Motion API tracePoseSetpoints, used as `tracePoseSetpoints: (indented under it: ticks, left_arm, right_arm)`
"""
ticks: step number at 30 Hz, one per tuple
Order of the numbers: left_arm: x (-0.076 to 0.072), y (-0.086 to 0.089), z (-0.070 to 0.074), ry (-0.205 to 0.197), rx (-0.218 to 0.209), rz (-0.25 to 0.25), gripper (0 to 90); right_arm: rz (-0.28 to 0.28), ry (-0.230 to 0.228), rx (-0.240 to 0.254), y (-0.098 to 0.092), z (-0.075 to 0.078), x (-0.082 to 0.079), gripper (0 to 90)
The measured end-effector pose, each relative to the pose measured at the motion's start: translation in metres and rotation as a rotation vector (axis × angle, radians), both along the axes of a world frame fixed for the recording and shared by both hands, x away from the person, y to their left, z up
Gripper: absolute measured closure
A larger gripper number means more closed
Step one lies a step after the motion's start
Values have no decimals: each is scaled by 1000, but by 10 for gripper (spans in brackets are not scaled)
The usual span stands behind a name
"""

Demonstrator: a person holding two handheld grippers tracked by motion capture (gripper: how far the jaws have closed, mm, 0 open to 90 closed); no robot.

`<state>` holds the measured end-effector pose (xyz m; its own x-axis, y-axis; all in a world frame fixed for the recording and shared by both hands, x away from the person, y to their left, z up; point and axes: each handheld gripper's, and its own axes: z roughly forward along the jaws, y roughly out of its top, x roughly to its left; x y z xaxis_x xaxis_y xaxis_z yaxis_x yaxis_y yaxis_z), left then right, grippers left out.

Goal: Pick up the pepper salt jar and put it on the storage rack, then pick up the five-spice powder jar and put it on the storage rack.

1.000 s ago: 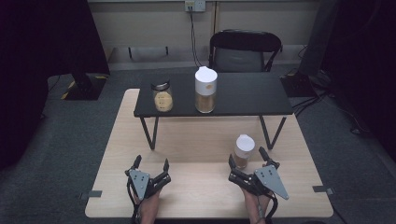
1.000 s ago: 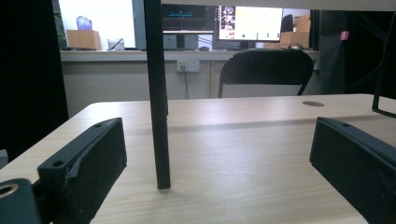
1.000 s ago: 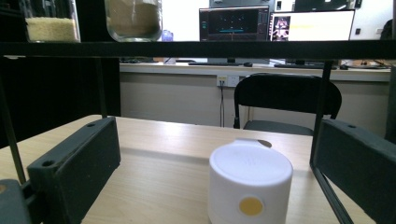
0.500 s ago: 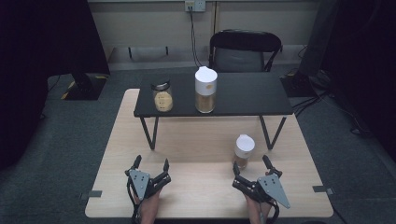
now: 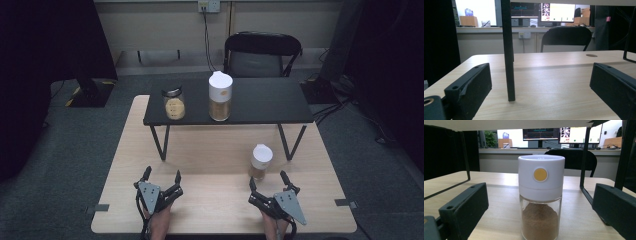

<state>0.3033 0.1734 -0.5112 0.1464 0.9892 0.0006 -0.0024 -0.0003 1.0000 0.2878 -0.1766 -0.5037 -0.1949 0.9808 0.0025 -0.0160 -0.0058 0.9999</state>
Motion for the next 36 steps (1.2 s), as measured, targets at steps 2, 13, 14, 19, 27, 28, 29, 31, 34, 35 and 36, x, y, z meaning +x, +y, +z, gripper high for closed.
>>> tracePoseSetpoints:
  ticks: [2, 13, 14, 19, 27, 28, 29, 31, 34, 35, 36]
  left_arm:
    - [0, 0, 0, 0, 0, 0, 34]
    - [0, 0, 0, 0, 0, 2, 34]
    - [0, 0, 0, 0, 0, 2, 35]
    - [0, 0, 0, 0, 0, 2, 35]
    - [0, 0, 0, 0, 0, 4, 35]
    - [0, 0, 0, 0, 0, 4, 35]
    - [0, 0, 0, 0, -1, 4, 36]
    - [0, 0, 0, 0, 0, 4, 35]
    - [0, 0, 0, 0, -1, 4, 35]
    - [0, 0, 0, 0, -1, 4, 35]
    - [0, 0, 0, 0, -1, 4, 35]
  right_arm:
    - [0, 0, -3, 0, -1, 1, 0]
    - [5, 15, -3, 0, -2, 1, 0]
    - [7, 16, -3, 0, -2, 1, 0]
    - [17, 40, -4, 0, 0, 1, 0]
    - [32, 51, 21, -1, 9, 1, 0]
    - [32, 49, 17, -1, 11, 2, 0]
    - [34, 46, 13, -1, 12, 3, 0]
    - [29, 48, 3, -1, 16, 5, 0]
    - [18, 49, 18, 0, 21, 7, 0]
    - [19, 47, 21, 0, 23, 8, 0]
    - [18, 41, 21, 1, 24, 10, 0]
